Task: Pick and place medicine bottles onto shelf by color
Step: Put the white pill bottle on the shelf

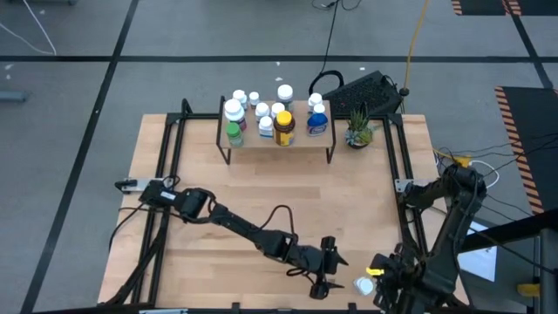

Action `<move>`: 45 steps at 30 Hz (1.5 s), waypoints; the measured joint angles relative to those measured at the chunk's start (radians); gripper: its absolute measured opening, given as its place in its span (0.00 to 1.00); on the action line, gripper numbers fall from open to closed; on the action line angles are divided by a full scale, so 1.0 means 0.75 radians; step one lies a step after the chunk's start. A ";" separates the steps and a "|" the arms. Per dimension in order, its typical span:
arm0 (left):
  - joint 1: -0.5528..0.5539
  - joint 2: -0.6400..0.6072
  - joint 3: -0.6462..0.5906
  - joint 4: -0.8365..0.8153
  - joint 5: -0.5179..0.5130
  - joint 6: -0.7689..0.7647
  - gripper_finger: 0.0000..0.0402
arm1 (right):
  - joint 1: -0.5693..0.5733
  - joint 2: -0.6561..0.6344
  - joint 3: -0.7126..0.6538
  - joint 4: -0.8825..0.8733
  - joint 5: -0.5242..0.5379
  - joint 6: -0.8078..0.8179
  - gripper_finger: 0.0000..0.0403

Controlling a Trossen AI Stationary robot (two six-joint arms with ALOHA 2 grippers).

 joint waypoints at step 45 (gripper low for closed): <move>-0.007 0.000 0.000 -0.102 -0.058 0.037 0.81 | -0.089 -0.001 -0.394 0.616 -0.093 -0.111 0.78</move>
